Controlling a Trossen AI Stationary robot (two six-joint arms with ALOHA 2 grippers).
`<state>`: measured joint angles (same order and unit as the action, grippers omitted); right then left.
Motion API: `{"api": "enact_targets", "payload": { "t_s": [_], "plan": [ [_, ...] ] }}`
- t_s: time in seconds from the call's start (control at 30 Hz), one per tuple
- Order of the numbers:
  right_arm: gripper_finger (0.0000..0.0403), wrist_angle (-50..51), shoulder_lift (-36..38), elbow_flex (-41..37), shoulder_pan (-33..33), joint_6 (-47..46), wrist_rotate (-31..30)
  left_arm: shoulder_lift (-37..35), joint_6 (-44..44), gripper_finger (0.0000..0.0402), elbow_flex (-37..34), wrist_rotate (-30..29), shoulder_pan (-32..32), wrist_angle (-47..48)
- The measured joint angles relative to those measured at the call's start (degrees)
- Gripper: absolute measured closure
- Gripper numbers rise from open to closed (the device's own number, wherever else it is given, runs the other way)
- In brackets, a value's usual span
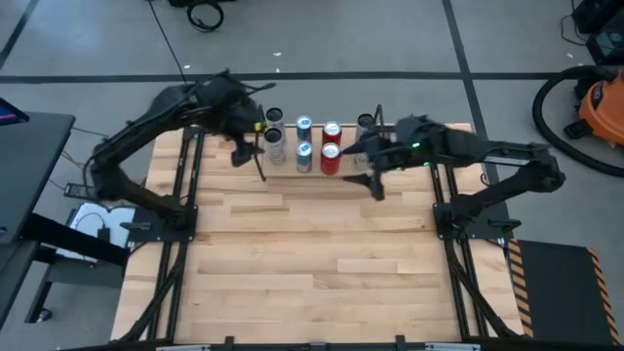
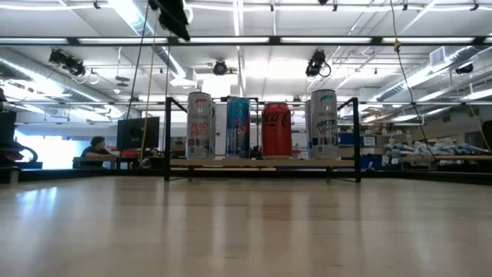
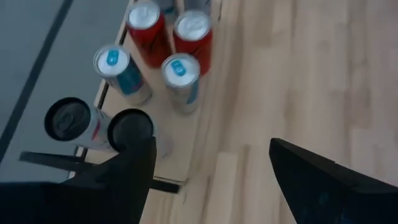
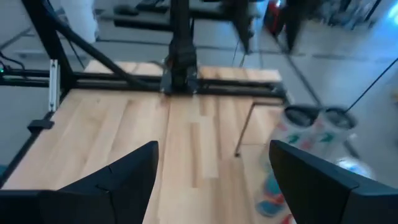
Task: Place canned beverage on shelf
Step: Return to Home Position
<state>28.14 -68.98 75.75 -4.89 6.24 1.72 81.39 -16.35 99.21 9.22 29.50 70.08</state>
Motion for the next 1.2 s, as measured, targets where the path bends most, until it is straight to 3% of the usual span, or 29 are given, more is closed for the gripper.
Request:
{"api": "enact_targets", "payload": {
  "t_s": [0.23, 0.57, 0.87, 1.2],
  "plan": [
    [0.0087, -1.5, 12.2, -6.2, -0.2, 0.5, -0.1, -14.2, 3.1, 0.0086, -6.3, 0.3, -2.6, -3.1],
    [0.0087, -15.9, 27.1, -26.5, 2.1, -4.5, -0.2, -35.9, 8.2, 0.0086, -27.9, 0.3, -7.3, -23.1],
    [0.0087, -35.8, 30.0, -45.9, 5.9, -7.5, -0.1, -49.4, 9.7, 0.0086, -50.9, 0.3, -11.3, -38.0],
    [0.0087, -55.3, 27.2, -60.7, 9.6, -7.7, -0.2, -57.6, 8.5, 0.0086, -73.4, 0.3, -16.1, -59.1]
  ]
}}
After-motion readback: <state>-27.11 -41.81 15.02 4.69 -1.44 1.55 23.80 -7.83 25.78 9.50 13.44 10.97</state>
